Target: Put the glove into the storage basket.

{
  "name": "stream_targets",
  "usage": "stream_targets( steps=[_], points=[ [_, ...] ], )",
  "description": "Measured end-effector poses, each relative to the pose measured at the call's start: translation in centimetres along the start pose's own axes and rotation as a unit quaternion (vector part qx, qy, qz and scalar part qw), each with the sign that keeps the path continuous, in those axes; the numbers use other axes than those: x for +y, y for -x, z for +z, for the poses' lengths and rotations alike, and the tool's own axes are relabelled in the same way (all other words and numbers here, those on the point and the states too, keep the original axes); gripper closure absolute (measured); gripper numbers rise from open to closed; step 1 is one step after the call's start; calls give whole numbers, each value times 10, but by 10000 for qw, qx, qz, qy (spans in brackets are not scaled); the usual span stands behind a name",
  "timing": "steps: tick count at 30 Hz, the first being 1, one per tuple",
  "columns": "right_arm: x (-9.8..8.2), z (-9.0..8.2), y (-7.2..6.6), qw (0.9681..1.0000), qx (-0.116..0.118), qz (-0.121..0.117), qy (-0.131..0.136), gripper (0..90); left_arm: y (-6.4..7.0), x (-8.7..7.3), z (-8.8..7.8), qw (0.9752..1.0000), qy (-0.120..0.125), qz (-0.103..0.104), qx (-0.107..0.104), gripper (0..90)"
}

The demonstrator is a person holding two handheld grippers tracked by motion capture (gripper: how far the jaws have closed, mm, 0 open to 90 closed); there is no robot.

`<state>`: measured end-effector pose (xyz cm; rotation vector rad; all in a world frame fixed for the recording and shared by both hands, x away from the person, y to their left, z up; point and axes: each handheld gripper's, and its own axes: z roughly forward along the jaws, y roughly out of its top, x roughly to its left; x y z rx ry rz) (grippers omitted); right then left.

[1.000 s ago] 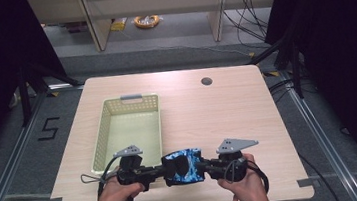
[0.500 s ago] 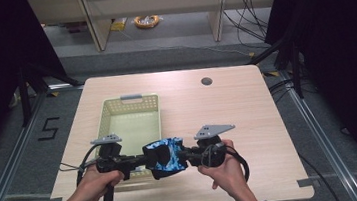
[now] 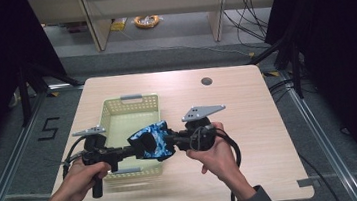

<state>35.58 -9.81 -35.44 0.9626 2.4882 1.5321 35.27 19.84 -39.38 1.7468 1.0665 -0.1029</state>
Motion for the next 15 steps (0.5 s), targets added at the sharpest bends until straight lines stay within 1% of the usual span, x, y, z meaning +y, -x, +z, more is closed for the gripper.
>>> stream_targets(
  steps=[1,2,3,4,5,6,7,8,9,10,11,12,13,14,15],
  points=[
    [4,2,0,9999,-22,-141,-6,838,0,0,0,10000,0,0,0,856],
    [7,3,-2,10000,6,-85,-27,838,-2,1,-4,10000,22,4,13,855],
    [7,3,-2,10000,6,-85,-27,838,-2,1,-4,10000,22,4,13,854],
    [12,7,-3,9999,54,-152,-10,838,-5,2,-8,10000,56,-51,46,853],
    [12,7,-3,9999,54,-152,-10,838,-5,2,-8,10000,56,-51,46,851],
    [18,11,-5,9999,47,-145,-16,838,-11,2,-14,9998,98,-157,64,850],
    [20,15,-6,9998,69,-167,-18,838,-11,2,-14,9998,98,-157,64,849],
    [21,20,-7,9998,108,-146,-7,838,-15,2,-19,9995,148,-206,185,849],
    [21,20,-7,9998,108,-146,-7,838,-15,2,-19,9995,148,-206,185,849],
    [25,28,-9,9998,141,-150,-72,838,-21,1,-24,9994,138,-247,217,849],
    [25,28,-9,9998,141,-150,-72,838,-21,1,-24,9994,138,-247,217,849],
    [26,31,-10,9997,201,-101,-88,838,-23,0,-27,9992,132,-303,223,849],
    [27,35,-10,9997,220,-104,-96,838,-26,-1,-30,9990,150,-312,279,849],
    [30,44,-12,9995,257,-132,-121,838,-31,-3,-37,9986,158,-360,353,848],
    [31,49,-14,9994,276,-130,-139,838,-31,-3,-37,9986,158,-360,353,847]
  ],
)
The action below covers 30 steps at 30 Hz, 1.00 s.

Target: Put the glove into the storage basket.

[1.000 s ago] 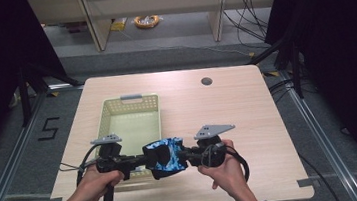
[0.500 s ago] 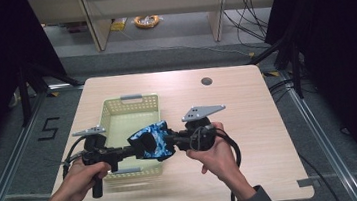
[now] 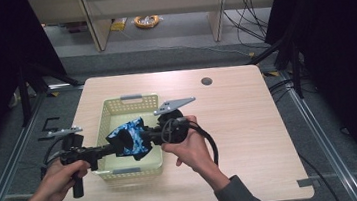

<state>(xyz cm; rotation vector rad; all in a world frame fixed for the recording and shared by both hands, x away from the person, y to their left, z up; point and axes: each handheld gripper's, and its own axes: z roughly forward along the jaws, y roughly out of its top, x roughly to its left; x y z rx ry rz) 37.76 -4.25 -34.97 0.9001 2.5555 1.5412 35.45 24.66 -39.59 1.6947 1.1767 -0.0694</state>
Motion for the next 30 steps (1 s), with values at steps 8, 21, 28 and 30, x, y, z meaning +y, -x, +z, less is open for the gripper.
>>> stream_targets(
  steps=[8,21,28,30],
  points=[
    [5,40,-2,9997,84,129,-179,838,-26,-9,-23,9993,-48,-123,348,841],
    [-7,88,6,9976,63,522,-444,838,-53,-20,-24,9972,-268,-386,584,829],
    [-25,98,18,9960,-49,721,-521,838,-53,-21,-15,9958,-564,-333,642,822],
    [-32,99,20,9949,-76,791,-621,837,-51,-22,-10,9955,-604,-344,640,816]
  ],
)
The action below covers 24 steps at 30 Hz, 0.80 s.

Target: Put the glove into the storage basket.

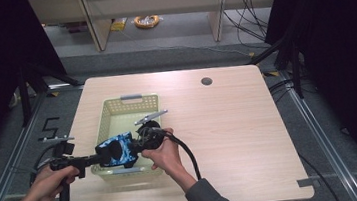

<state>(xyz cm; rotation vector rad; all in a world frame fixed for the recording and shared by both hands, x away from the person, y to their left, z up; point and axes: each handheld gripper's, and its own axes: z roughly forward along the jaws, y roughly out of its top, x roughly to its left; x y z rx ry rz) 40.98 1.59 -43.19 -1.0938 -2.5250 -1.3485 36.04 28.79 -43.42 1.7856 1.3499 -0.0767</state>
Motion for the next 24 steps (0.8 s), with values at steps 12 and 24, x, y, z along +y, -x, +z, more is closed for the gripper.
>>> stream_targets(
  steps=[12,24],
  points=[
    [-13,-2,11,9980,-454,-20,-441,832,13,5,24,9987,-417,287,106,745],
    [-18,0,13,9946,-697,-229,-728,826,12,8,24,9976,-413,353,420,626]
  ],
)
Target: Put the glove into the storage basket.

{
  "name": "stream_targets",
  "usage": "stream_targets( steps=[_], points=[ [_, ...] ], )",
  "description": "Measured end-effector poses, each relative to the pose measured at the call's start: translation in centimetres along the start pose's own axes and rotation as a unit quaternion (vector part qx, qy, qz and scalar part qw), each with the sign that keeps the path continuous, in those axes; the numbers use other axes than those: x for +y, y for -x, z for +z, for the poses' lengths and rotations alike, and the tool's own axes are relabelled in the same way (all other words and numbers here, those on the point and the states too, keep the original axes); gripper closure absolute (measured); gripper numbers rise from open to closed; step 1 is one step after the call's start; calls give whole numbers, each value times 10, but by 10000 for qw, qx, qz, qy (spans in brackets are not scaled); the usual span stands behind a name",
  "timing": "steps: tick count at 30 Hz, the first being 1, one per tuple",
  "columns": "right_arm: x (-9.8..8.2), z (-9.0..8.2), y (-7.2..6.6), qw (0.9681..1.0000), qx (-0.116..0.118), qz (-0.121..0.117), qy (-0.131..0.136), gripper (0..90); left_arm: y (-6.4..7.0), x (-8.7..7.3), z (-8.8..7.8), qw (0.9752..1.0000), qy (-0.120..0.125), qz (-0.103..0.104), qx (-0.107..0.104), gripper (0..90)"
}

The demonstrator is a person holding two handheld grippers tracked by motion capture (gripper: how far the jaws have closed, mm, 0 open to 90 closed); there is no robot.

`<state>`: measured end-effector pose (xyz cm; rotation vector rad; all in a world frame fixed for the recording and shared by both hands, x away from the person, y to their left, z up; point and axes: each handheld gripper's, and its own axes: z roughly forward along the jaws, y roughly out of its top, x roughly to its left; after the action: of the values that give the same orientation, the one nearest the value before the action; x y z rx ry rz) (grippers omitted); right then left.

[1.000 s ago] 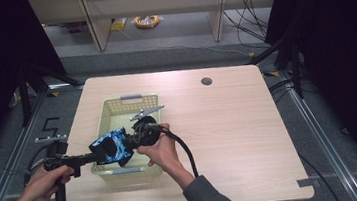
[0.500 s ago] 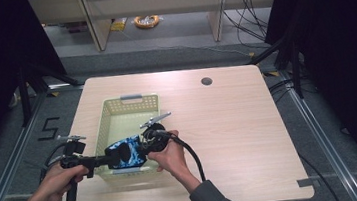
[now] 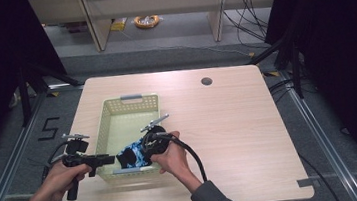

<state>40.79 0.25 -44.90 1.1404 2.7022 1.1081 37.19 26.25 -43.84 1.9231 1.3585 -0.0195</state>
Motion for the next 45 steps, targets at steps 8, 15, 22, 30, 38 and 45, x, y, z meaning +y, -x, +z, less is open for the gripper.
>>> stream_targets(
  steps=[8,15,22,30,38,45],
  points=[
    [-1,2,-1,9997,-70,-52,-207,814,4,4,-9,9999,157,-6,-7,535],
    [-2,0,-5,9991,-100,88,-401,776,9,2,-6,9999,100,-12,-75,487],
    [-1,0,-7,9975,-392,-333,-492,657,13,1,-8,9999,62,-44,-121,438],
    [10,-15,-11,9970,-588,-452,-241,537,18,2,-11,9999,134,19,-87,420],
    [10,-30,-11,9980,-502,-385,57,482,25,0,-15,9996,235,46,-166,388],
    [-4,-54,-4,9975,-353,-414,450,424,49,-9,-24,9976,514,408,-229,326]
  ],
)
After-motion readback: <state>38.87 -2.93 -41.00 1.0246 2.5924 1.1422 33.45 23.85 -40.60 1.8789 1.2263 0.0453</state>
